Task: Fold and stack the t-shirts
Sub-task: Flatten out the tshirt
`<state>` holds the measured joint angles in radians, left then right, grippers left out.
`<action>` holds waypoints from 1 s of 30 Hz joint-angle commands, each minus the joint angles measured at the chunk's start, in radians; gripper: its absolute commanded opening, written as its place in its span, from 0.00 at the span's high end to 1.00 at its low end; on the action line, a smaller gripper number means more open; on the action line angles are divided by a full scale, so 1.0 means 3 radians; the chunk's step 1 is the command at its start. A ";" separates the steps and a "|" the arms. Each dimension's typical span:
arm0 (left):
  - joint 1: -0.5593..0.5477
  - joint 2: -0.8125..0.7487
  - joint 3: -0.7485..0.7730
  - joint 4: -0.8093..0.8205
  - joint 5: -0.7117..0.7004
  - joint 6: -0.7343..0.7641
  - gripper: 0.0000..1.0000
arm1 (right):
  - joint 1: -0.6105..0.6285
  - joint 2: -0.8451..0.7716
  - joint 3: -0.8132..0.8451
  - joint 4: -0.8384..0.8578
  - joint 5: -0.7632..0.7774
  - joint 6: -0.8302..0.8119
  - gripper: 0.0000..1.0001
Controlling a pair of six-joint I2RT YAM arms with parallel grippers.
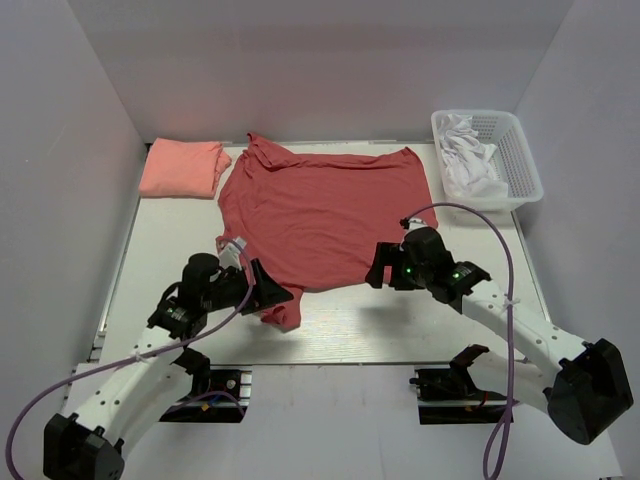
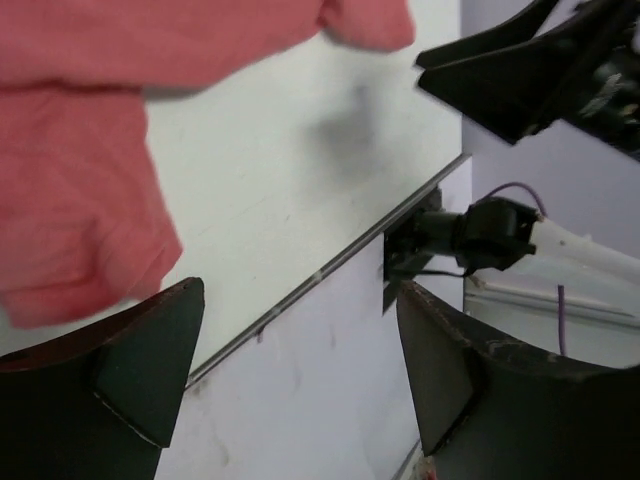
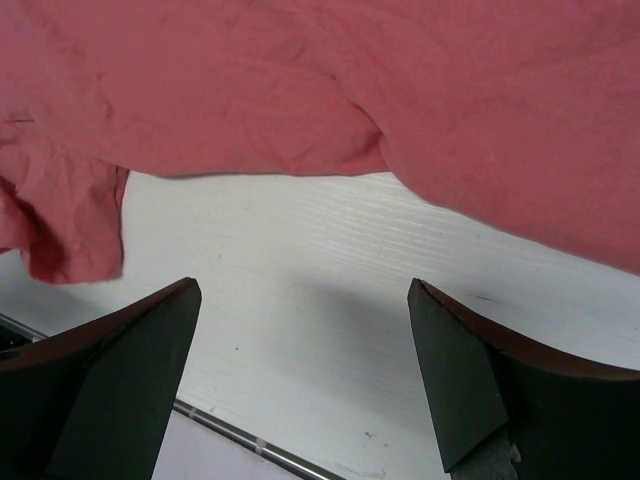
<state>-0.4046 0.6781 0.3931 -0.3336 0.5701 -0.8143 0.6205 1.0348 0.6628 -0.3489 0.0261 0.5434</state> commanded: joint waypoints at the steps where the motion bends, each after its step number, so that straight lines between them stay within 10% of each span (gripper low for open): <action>1: -0.0017 -0.0052 0.0305 -0.0119 -0.0151 0.0115 0.14 | -0.0069 -0.0023 -0.0006 0.0023 -0.0051 -0.0073 0.10; 5: -0.0017 0.0234 0.0581 -0.0920 -0.0620 0.0296 0.37 | -0.0130 0.0012 -0.0011 -0.0008 -0.0031 -0.0129 0.10; 30: -0.0788 0.1631 0.1078 -0.1398 -0.2038 0.0265 0.33 | -0.0437 0.0084 -0.0200 -0.0121 0.0015 -0.0242 0.10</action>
<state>-0.6128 1.1599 0.6712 -0.7261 0.0719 -0.7246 0.5037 1.0626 0.6209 -0.3901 0.0277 0.4870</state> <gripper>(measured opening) 0.676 0.900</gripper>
